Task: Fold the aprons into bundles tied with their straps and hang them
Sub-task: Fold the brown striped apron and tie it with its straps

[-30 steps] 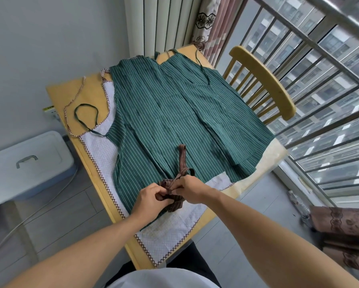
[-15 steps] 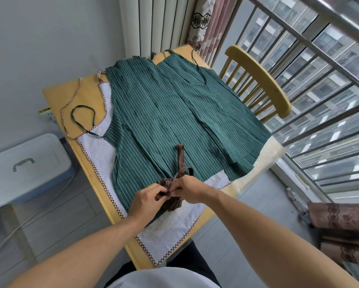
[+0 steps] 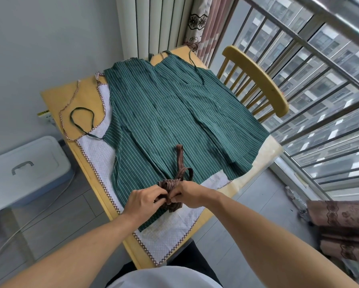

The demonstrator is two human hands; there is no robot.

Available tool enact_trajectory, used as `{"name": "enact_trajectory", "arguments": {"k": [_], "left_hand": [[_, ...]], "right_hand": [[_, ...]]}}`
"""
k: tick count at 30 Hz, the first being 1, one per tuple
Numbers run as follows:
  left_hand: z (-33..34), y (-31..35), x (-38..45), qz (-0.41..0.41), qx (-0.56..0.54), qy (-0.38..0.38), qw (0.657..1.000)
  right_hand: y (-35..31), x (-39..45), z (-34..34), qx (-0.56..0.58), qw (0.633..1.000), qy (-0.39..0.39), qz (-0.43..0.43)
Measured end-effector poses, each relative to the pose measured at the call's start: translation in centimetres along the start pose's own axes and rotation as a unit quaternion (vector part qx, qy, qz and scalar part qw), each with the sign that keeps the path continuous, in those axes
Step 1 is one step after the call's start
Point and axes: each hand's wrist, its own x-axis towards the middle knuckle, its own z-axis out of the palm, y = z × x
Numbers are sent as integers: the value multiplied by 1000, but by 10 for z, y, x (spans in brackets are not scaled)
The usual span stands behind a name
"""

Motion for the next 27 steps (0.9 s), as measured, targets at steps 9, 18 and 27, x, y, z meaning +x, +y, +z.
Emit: {"name": "enact_trajectory", "arguments": {"k": [9,18,27], "left_hand": [[0,4,1,5,8,-19,1000],[3,17,-1,-89,-29,-32,995],[5,27,2,-67,-30,-22,997]], "right_hand": [[7,-3,-1,54,997,40,34],[1,-6,-3,83,995,5,63],[0,-12,-10,42,995,-33,78]]}}
